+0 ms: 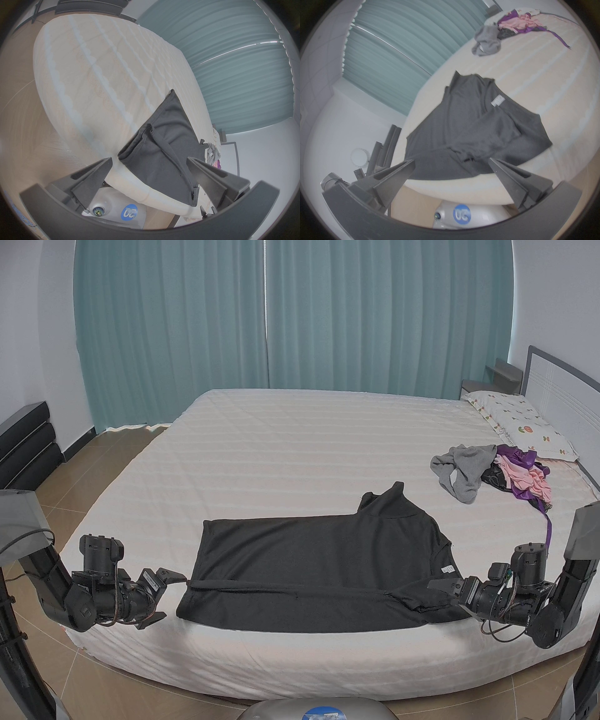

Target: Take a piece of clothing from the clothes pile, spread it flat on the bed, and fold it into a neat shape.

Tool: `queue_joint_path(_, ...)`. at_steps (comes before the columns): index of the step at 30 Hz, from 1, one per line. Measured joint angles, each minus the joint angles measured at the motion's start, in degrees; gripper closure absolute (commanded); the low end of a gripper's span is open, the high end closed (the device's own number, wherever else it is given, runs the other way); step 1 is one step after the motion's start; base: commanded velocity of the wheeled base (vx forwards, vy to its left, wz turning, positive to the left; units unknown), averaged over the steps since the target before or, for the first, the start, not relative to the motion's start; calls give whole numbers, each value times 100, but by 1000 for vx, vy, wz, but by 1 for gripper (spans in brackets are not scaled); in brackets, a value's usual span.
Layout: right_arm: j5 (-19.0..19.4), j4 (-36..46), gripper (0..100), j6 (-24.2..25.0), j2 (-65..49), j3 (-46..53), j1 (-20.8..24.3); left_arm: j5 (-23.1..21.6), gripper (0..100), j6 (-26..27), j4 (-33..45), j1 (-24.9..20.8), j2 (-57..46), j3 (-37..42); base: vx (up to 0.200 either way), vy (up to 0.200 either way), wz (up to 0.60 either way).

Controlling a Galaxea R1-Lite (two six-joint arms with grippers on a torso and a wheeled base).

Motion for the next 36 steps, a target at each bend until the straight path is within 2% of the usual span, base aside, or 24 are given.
queue_joint_path(3,20,-996,0,176,373,190,-11,6,0,0,-2,-24,22,4,0,0,0)
queue_joint_path(6,30,-1565,0,391,800,328,10,13,0,0,-5,-39,41,1,0,0,0)
queue_joint_path(10,24,-1620,0,763,1142,339,44,28,0,6,-6,-55,72,-10,0,0,0)
queue_joint_path(14,22,-1623,0,819,1287,247,32,28,0,9,-9,-59,91,-18,0,0,0)
queue_joint_path(20,-16,-1625,0,1193,1341,2,7,28,0,9,-6,-63,105,-22,0,0,0)
queue_joint_path(27,-55,-1629,0,1213,1423,-216,-39,30,0,9,-6,-63,113,-32,0,0,0)
queue_joint_path(32,-268,-1623,0,1176,1595,-336,-65,33,0,28,-6,-63,124,-35,0,0,0)
queue_joint_path(36,-295,-1521,0,1163,1707,-400,-87,35,0,35,-6,-63,140,-40,0,0,0)
